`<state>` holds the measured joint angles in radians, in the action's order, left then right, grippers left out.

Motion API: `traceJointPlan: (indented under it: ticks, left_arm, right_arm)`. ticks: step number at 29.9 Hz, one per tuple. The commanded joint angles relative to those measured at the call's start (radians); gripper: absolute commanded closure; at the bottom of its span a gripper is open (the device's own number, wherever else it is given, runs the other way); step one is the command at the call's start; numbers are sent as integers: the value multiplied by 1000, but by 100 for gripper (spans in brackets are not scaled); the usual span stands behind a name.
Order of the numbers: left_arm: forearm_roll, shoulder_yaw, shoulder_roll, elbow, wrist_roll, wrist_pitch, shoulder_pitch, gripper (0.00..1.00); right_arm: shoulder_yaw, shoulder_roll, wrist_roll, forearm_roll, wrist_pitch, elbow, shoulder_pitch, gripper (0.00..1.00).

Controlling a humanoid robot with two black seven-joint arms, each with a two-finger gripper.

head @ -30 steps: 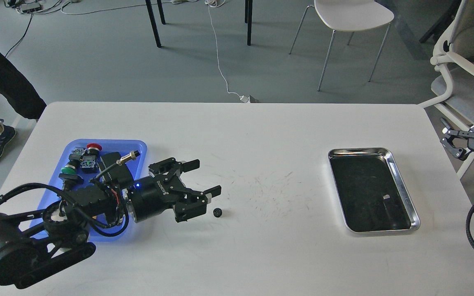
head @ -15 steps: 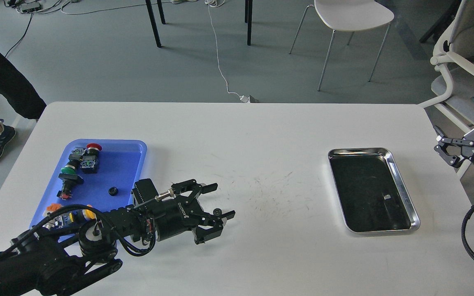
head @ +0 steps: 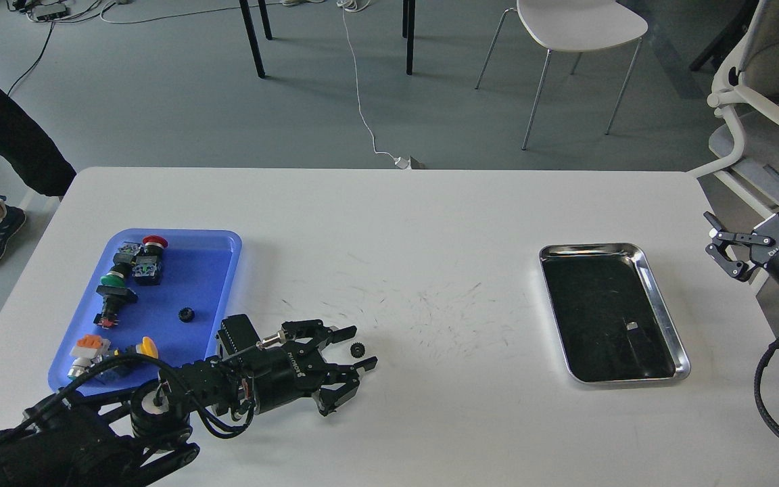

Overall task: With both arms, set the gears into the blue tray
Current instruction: 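Reach the left gripper to the second black part and grasp it, then carry the second black part into the blue tray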

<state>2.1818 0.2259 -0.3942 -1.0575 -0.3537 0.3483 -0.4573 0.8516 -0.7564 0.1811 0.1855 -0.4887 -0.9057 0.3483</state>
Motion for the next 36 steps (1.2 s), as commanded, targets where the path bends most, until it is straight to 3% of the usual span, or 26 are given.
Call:
traceJointPlan:
  ticks: [1, 4, 8, 12, 18, 21, 28, 36]
  left_arm:
    - [0, -11, 6, 24, -11, 17, 9, 53]
    - [0, -20, 6, 27, -13, 18, 11, 78]
    - [0, -19, 2, 22, -14, 18, 6, 89]
    - [0, 6, -34, -42, -13, 18, -6, 91]
    - [-4, 78, -234, -206, -13, 17, -14, 92]
    - [-78, 127, -337, -230, -16, 15, -14, 92]
    - [-241, 115, -457, -130, -132, 20, -3, 92]
    - [-313, 115, -457, 50, -135, 21, 8, 92]
  right_arm:
    - [0, 0, 0, -1, 0, -10, 0, 6]
    - [1, 0, 0, -1, 0, -16, 0, 6]
    - [1, -1, 0, -1, 0, -18, 0, 6]
    - [3, -1, 0, -1, 0, -18, 0, 6]
    - [3, -1, 0, -1, 0, -19, 0, 6]
    - [3, -1, 0, -1, 0, -19, 0, 6]
    - [1, 0, 0, -3, 0, -19, 0, 6]
    - [1, 0, 0, -6, 0, -28, 0, 6]
